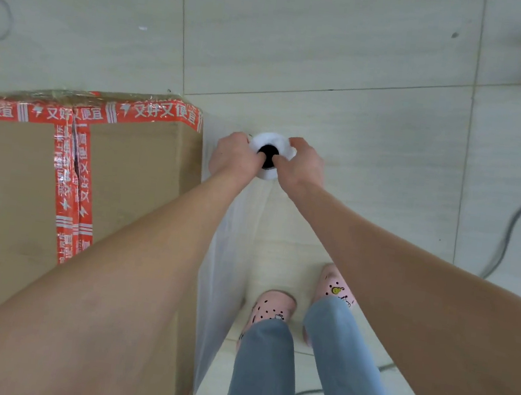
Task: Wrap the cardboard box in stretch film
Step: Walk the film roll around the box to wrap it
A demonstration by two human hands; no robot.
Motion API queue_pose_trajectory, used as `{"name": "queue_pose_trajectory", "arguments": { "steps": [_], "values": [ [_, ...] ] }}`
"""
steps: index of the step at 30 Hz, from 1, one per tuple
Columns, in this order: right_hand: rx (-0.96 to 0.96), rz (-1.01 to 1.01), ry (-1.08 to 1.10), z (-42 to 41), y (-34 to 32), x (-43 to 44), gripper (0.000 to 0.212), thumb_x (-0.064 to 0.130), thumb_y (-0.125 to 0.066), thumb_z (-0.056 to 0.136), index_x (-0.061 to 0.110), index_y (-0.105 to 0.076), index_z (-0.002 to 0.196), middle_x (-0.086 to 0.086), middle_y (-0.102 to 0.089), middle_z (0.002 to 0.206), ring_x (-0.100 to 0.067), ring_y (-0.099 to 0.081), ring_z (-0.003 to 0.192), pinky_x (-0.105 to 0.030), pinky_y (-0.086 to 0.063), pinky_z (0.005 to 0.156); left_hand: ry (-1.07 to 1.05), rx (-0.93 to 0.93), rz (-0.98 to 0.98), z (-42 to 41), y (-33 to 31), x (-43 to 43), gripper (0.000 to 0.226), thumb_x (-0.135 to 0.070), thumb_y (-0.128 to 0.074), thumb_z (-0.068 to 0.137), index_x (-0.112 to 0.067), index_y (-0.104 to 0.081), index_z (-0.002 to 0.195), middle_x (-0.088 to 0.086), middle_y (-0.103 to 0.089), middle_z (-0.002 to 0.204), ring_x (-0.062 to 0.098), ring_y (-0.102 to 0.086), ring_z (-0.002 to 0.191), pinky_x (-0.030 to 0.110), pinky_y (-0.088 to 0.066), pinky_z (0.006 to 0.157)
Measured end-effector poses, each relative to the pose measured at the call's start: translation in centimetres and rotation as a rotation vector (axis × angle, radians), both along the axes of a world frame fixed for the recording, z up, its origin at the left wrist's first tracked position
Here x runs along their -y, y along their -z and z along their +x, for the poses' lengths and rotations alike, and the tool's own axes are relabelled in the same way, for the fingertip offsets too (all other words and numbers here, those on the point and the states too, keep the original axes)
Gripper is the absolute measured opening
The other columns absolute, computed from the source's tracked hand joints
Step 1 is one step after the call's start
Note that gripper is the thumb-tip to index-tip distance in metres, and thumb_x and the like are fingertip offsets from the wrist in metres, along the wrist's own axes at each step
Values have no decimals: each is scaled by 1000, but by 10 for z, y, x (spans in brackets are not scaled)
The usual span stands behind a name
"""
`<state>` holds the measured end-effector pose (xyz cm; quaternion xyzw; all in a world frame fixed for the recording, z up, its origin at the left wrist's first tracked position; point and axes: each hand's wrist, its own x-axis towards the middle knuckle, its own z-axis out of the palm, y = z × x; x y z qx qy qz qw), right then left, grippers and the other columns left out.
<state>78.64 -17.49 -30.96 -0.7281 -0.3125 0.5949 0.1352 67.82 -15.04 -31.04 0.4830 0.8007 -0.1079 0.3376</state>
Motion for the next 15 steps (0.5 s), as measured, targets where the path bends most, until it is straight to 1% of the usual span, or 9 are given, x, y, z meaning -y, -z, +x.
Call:
{"name": "queue_pose_trajectory", "arguments": {
  "steps": [3, 5, 8, 9, 10, 12, 13, 15],
  "values": [
    [1, -14, 18, -5, -1, 0, 30, 14, -49, 91, 19, -54, 121, -3, -56, 105, -22, -51, 86, -29, -42, 68, 19, -8, -20, 3, -3, -2, 13, -25, -60, 80, -18, -51, 74, 7, -66, 88, 29, -65, 88, 31, -50, 70],
    [-11, -37, 30, -6, -2, -2, 29, 12, -47, 91, 18, -54, 119, -3, -53, 103, -23, -52, 85, -29, -42, 65, 47, -31, -33, 5, -5, -3, 9, -23, -59, 81, -16, -53, 81, 9, -68, 94, 31, -64, 92, 31, -48, 70],
    [-4, -43, 38, -7, -3, -3, 25, 10, -44, 91, 17, -55, 112, -4, -56, 104, -23, -53, 81, -27, -39, 57, 72, -45, -63, 5, -5, -5, 16, -24, -58, 82, -13, -57, 94, 12, -67, 101, 31, -64, 95, 32, -50, 74],
    [1, -44, 37, -7, -4, -2, 26, 9, -44, 91, 17, -55, 113, -4, -56, 103, -23, -52, 80, -27, -40, 57, 74, -37, -75, 4, -5, -5, 18, -24, -59, 82, -12, -58, 96, 12, -67, 102, 31, -64, 95, 33, -51, 74],
    [6, -43, 34, -7, -4, -2, 27, 9, -44, 91, 17, -55, 115, -3, -55, 103, -22, -52, 80, -27, -43, 60, 80, -32, -86, 3, -5, -7, 20, -25, -59, 82, -12, -58, 97, 12, -67, 102, 31, -64, 94, 32, -50, 72],
    [14, -47, 28, -6, -5, -2, 31, 9, -45, 93, 16, -53, 121, -1, -52, 101, -22, -51, 82, -30, -45, 69, 114, -41, -98, 2, -6, -7, 22, -26, -60, 83, -10, -58, 99, 11, -66, 103, 30, -62, 93, 30, -44, 66],
    [19, -44, 28, -6, -5, -2, 31, 10, -46, 93, 17, -53, 123, 1, -52, 102, -21, -51, 84, -30, -45, 72, 139, -49, -91, 3, -7, -7, 24, -26, -61, 84, -9, -58, 100, 12, -65, 104, 29, -61, 92, 30, -41, 65],
    [20, -53, 19, -6, -4, -3, 34, 11, -46, 94, 17, -51, 127, 0, -54, 104, -19, -50, 82, -30, -43, 73, 202, -61, -54, 2, -10, -7, 27, -27, -62, 85, -8, -57, 103, 12, -64, 105, 30, -60, 94, 31, -42, 66]
  ]
}}
